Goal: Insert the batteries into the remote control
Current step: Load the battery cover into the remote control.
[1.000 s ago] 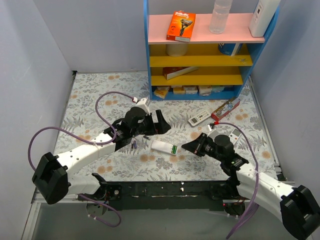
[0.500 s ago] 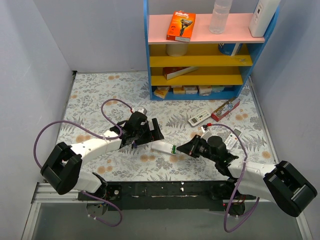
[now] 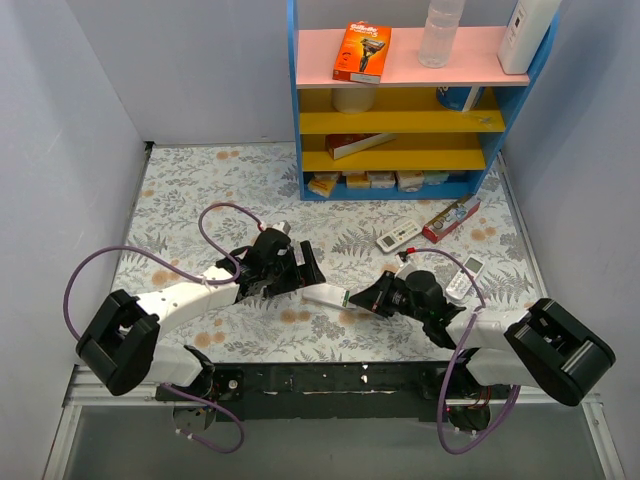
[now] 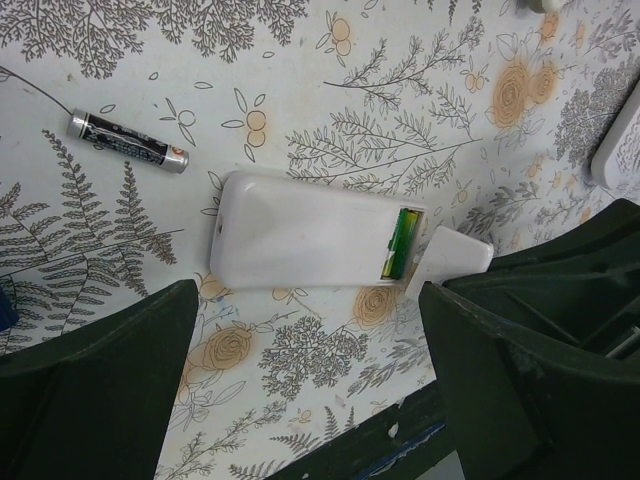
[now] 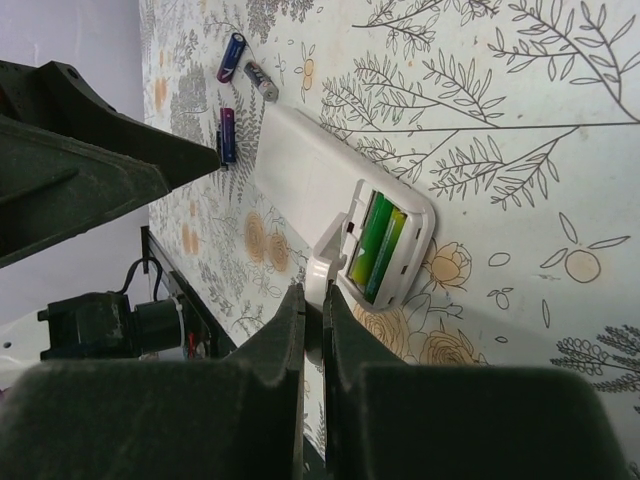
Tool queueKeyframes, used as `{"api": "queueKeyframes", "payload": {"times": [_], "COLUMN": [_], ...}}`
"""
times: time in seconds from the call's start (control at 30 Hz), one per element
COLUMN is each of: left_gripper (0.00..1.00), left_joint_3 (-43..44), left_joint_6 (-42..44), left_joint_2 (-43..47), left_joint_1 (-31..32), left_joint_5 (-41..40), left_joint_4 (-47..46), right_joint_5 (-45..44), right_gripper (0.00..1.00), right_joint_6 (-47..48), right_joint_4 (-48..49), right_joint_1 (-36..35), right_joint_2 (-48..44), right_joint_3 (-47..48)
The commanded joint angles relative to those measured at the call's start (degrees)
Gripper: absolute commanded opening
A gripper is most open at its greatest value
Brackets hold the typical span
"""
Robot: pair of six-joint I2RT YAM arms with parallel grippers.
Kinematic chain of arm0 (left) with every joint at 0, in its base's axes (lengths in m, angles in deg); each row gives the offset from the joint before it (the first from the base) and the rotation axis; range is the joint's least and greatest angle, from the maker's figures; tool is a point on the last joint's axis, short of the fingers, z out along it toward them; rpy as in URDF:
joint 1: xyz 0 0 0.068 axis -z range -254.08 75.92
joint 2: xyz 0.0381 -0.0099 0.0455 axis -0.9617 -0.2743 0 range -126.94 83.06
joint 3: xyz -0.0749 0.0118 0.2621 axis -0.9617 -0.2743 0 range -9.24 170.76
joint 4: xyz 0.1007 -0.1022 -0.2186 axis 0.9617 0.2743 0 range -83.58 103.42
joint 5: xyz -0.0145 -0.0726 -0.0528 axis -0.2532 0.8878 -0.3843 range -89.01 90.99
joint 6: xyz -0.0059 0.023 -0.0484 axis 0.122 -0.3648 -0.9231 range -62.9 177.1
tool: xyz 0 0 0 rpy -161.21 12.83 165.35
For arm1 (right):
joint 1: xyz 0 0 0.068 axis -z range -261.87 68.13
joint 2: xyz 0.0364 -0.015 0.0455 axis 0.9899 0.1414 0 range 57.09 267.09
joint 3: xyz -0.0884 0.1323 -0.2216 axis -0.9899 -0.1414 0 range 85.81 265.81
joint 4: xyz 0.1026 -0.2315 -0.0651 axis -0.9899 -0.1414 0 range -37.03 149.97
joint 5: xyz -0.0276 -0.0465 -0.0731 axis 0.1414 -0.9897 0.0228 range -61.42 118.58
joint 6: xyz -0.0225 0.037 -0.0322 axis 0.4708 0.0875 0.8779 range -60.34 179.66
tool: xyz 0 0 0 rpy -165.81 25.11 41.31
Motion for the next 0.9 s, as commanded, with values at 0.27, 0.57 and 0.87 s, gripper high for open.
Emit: {"api": "queueKeyframes", "payload": {"times": [0.27, 0.57, 0.87], "left_gripper": [0.91, 0.89, 0.88], "left_joint_3": [-1.5, -1.6, -2.1], "left_joint_6": [-0.1, 0.2, 0.0], "left_joint_2": [4.3, 4.7, 4.4], "left_joint_1": [-0.1, -0.1, -0.1], "left_joint_5": [-0.3, -0.4, -0.1], "left_joint_4": [-1.8, -2.0, -2.4], "right_joint_5": [-1.7, -3.9, -3.6], "right_gripper": [0.08, 0.11, 0.13], "right_joint_6": [-2.3, -3.9, -4.8], "right_joint_4": [7.7, 7.0, 7.9], "right_joint_1": [-0.9, -1.8, -2.0], "right_joint_2": [5.2, 6.8, 9.0], "right_joint_3": [3.4, 3.2, 2.9]}}
